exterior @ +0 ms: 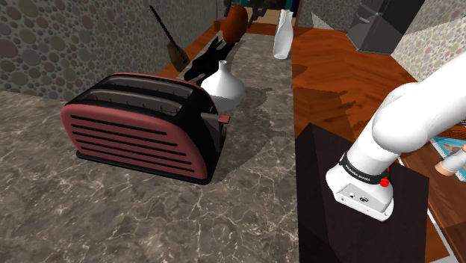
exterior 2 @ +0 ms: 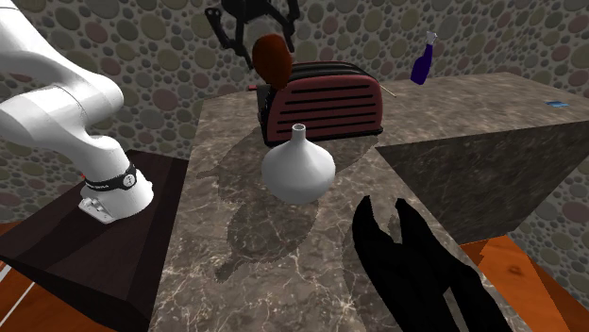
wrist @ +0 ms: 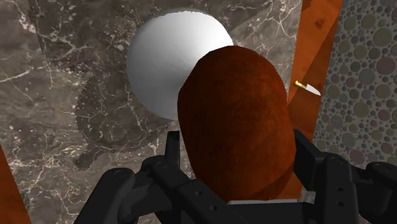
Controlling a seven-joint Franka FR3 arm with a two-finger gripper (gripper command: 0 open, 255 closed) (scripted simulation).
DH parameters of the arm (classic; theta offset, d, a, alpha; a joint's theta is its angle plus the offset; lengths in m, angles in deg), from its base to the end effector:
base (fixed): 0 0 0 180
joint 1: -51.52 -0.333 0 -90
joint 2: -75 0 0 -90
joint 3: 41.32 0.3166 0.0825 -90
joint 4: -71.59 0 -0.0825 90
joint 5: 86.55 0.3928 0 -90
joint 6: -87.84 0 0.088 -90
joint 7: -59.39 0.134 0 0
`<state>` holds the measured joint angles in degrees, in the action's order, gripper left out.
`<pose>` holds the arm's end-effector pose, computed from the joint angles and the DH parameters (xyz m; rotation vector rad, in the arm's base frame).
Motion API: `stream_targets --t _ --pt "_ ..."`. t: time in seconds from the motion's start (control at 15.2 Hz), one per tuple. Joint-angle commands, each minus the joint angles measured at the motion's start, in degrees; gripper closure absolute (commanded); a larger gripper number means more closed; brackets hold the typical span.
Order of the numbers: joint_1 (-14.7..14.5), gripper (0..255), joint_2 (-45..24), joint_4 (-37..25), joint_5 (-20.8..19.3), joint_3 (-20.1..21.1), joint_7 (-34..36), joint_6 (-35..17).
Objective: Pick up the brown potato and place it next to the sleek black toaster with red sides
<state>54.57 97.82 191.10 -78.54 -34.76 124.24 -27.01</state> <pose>0.4772 0.0483 0.5920 -2.4424 1.5161 -0.3050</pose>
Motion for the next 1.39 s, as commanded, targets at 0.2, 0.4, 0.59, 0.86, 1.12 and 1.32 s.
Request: stream_targets --t 0.2,0.4,0.59,0.86,1.12,1.32 --pt "-2.0 255 3.3 2.5 0.4 4.8 6.6 0.1" --pt "-3.2 255 4.7 3.3 0.7 7.9 10.7 0.2" --pt "-4.3 255 5.6 3.5 1.0 11.2 14.9 0.4" --pt "-5.6 255 5.9 2.8 1.4 15.7 20.6 0.7" --pt "-6.7 255 5.2 1.2 1.4 20.5 26.4 1.1" --pt "-7.1 255 4.1 -0.7 1.0 24.4 31.0 1.4"
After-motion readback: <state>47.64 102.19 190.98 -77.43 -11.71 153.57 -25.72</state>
